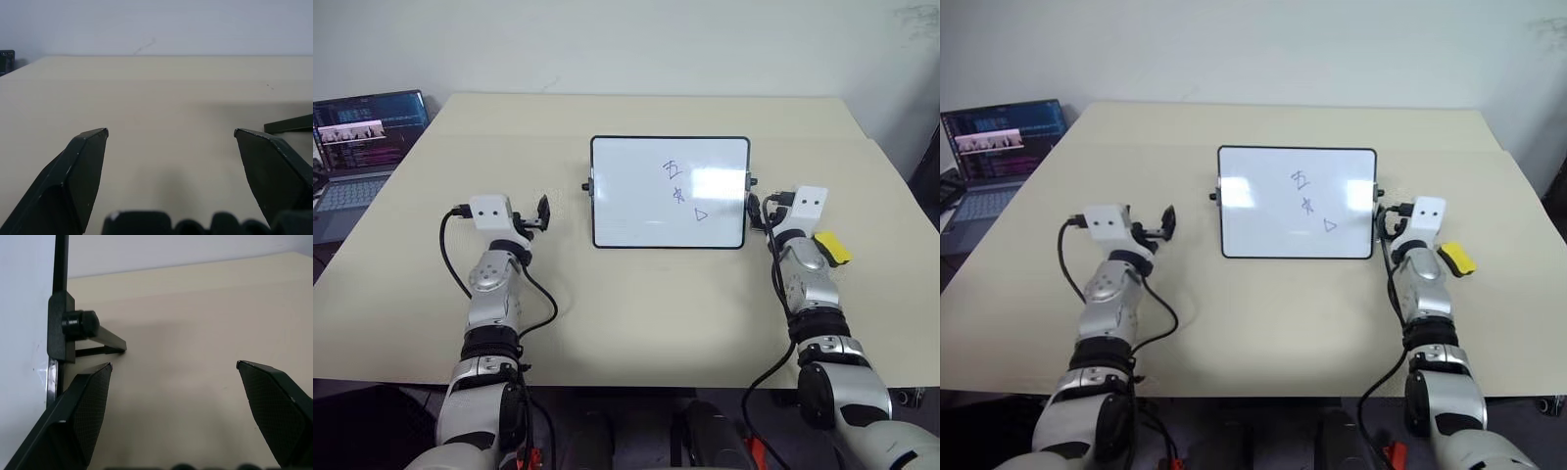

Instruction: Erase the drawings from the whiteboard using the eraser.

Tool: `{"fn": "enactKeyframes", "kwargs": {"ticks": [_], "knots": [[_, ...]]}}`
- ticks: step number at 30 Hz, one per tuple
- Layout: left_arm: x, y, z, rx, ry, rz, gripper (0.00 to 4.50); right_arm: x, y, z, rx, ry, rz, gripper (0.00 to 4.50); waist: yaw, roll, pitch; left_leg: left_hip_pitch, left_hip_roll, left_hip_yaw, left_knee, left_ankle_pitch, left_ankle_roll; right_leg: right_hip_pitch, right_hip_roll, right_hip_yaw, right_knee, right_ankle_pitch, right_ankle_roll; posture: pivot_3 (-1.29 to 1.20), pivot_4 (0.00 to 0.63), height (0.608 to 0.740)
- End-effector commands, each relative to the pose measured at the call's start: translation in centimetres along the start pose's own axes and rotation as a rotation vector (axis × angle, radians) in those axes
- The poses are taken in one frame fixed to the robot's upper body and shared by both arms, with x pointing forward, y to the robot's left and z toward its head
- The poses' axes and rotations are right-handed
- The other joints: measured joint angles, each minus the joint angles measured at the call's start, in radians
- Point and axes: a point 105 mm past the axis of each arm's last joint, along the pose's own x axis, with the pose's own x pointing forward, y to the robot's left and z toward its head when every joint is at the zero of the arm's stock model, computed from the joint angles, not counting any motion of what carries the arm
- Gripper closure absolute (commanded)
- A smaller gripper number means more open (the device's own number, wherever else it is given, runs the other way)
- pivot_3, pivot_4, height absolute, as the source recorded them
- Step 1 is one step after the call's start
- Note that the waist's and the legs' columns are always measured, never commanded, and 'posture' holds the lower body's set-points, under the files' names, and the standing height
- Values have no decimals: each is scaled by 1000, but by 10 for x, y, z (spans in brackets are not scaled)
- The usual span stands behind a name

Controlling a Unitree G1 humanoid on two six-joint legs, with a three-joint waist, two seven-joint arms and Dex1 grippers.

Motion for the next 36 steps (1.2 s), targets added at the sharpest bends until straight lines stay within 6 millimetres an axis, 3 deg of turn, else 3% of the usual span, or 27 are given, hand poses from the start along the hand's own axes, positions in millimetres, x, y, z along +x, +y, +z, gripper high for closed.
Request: {"fn": "enactKeyframes", "kwargs": {"ticks": [1, 4, 11, 15, 19, 22, 26, 31, 34, 36], "knots": [[0, 1, 12, 13, -40, -10, 0, 4, 4, 18, 10, -65, 7, 22, 0, 0, 0, 0, 0, 0, 0, 0, 0, 0, 0, 0, 0, 0, 0, 0, 150, 740], [2, 9, 13, 10, -37, 20, 0, 4, 3, 19, 12, -75, -2, 22, 0, 0, 0, 0, 0, 0, 0, 0, 0, 0, 0, 0, 0, 0, 0, 0, 150, 740], [4, 4, 19, 20, -51, -20, 0, 0, -10, 20, 9, -86, -32, 22, 1, 0, 0, 0, 0, 0, 0, 0, 0, 0, 0, 0, 0, 0, 0, 0, 150, 740], [4, 4, 12, 18, -30, -42, 0, -3, -20, 22, -19, -77, -38, 22, 2, 0, 0, 0, 0, 0, 0, 0, 0, 0, 0, 0, 0, 0, 0, 0, 150, 740], [5, 2, 21, 31, -40, -122, 0, -3, -23, 45, -47, -118, -19, 22, -1, 0, 0, 0, 0, 0, 0, 0, 0, 0, 0, 0, 0, 0, 0, 0, 150, 740], [4, 2, 24, 40, -39, -161, 0, -6, -31, 48, -58, -114, -33, 22, 0, 0, 0, 0, 0, 0, -1, 0, 0, 0, 0, 0, 0, 0, 0, 0, 150, 740], [4, 4, 46, 35, -73, -231, 0, -11, -32, 59, -65, -119, -21, 22, 1, 0, 0, 0, 0, 0, -1, 0, 0, 0, 0, 0, 0, 0, 0, 0, 150, 740], [-6, 6, 78, 67, -80, -394, 0, -19, -43, 72, -34, -59, -12, 22, 1, 0, 1, -1, 0, 0, -1, 0, 0, -1, 0, 0, -1, 0, 0, 0, 150, 740], [-51, -38, 111, -75, -24, -856, 0, -28, -61, 80, -68, 62, 37, 22, 1, 1, 1, -1, 0, 0, -1, 0, 0, -1, 0, 0, -1, 0, 0, 0, 150, 740], [-66, -57, 118, -68, 6, -995, 0, -35, -75, 86, -98, 129, 32, 22, 6, 1, 3, -2, 0, 0, -1, 0, 0, -1, 0, 0, -2, -1, 0, 0, 150, 740]]}}
